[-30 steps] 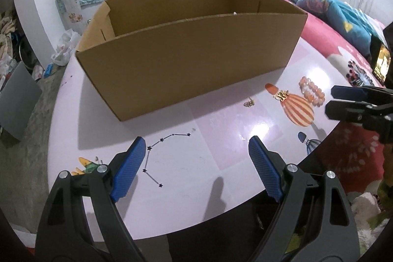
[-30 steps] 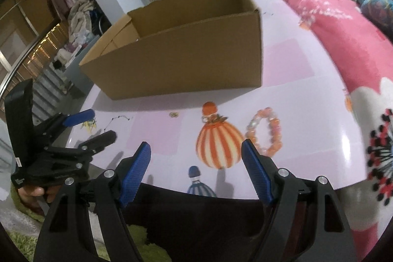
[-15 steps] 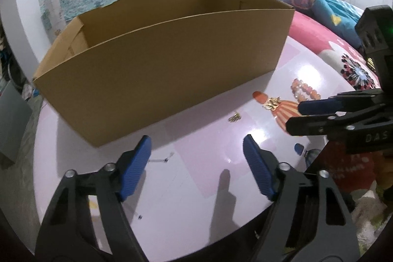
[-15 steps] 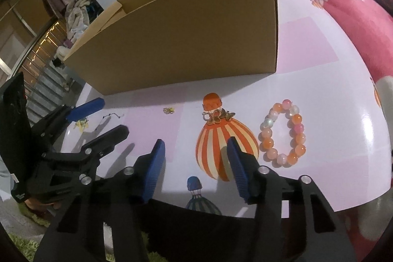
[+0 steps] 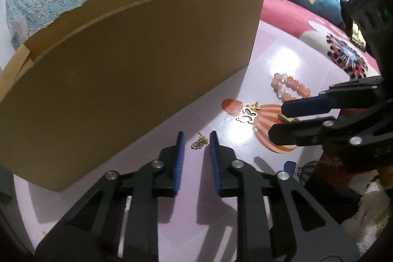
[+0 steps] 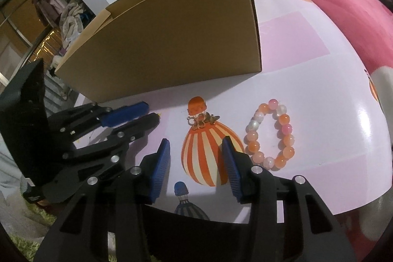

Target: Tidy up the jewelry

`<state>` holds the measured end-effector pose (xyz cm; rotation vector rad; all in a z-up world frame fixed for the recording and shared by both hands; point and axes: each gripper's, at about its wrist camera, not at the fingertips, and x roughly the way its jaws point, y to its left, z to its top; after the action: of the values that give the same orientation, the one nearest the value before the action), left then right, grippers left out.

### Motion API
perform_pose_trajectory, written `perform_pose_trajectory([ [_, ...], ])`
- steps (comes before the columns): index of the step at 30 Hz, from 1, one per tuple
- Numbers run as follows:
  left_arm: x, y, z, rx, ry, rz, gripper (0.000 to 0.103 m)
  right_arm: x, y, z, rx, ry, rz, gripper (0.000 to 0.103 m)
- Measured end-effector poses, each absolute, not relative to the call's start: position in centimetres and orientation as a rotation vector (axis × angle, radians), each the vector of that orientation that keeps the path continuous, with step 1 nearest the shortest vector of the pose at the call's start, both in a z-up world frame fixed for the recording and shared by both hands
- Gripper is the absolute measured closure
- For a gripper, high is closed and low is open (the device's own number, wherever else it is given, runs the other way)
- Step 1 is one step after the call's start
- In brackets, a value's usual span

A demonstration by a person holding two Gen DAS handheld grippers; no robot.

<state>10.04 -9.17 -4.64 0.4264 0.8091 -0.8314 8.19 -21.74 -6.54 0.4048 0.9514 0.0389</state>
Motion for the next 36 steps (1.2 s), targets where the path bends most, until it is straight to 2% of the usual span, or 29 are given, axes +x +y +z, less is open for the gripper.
perform_pose_trajectory([
  [8, 9.8, -9.4, -4.9, 0.435, 0.787, -0.827, 0.1, 8.2, -21.6, -6.5, 0.41, 0.943, 0.032, 0.06],
  [36, 10.1, -2.9, -5.0, 0.281, 0.834, -0.705, 0.101, 6.3, -20.2, -5.1, 0.376, 0.893, 0.02, 0.06],
])
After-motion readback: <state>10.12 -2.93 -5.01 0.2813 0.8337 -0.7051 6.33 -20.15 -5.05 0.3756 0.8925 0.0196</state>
